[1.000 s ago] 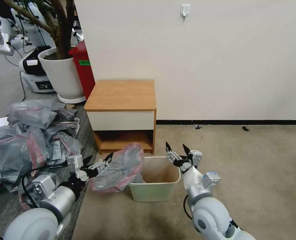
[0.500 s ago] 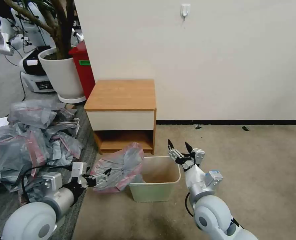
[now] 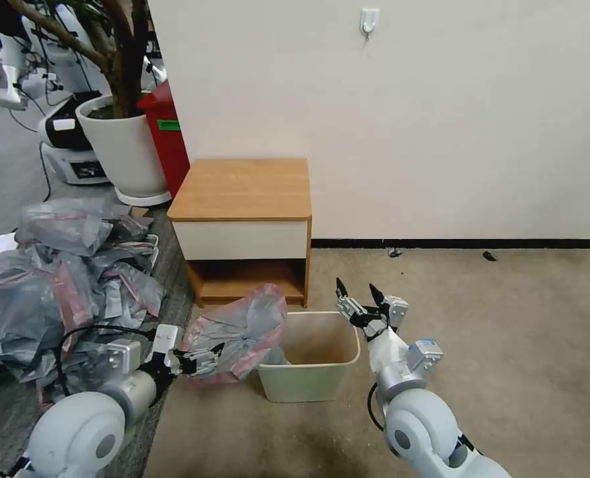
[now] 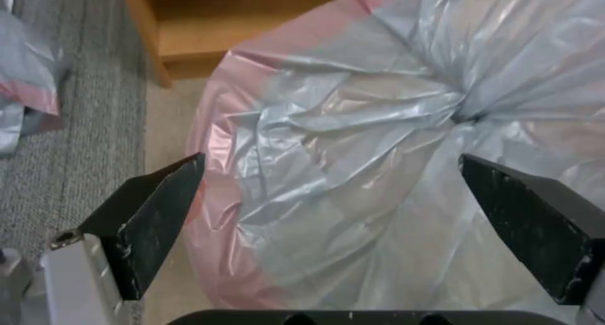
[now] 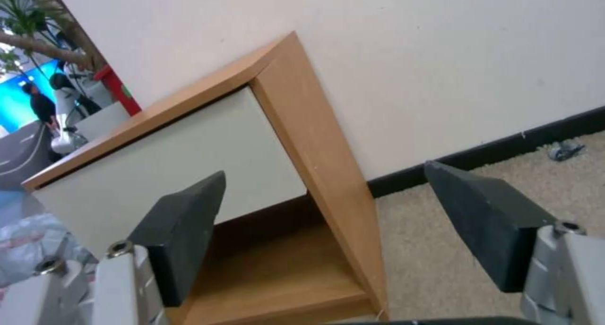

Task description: Pick up the garbage bag from the table and place it over the trash can.

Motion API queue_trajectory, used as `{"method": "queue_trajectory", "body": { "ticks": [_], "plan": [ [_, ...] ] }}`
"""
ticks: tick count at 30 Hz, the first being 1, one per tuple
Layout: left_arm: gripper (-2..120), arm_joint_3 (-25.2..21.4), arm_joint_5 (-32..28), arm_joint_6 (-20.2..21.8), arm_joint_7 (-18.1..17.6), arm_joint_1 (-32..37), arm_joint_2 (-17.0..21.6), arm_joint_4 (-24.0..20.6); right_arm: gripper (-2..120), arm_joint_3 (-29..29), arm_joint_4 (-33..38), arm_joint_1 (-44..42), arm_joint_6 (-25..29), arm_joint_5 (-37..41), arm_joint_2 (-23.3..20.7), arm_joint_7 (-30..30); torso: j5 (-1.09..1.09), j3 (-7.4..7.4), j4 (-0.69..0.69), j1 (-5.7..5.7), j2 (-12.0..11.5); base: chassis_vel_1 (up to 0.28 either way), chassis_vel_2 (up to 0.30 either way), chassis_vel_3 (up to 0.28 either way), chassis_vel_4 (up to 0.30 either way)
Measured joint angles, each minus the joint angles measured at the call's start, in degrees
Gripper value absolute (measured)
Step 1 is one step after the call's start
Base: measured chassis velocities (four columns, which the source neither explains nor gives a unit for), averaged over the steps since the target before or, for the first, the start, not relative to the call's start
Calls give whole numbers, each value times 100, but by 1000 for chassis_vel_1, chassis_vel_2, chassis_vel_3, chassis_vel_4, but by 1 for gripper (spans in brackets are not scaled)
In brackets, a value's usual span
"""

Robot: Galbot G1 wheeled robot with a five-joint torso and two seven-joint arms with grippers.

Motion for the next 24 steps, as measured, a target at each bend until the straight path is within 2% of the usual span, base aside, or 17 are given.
{"method": "queue_trajectory", "body": {
  "ticks": [11, 24],
  "plan": [
    [100, 551, 274, -45, 3, -440, -60, 392, 79, 120, -25, -162, 65, -136, 114, -8, 0, 0, 0, 0, 0, 0, 0, 0, 0],
    [100, 854, 314, -67, 2, -902, -54, 590, 78, 195, -44, -216, 90, -215, 203, -9, 0, 0, -1, 0, 0, 0, 0, 0, 0]
  ]
}}
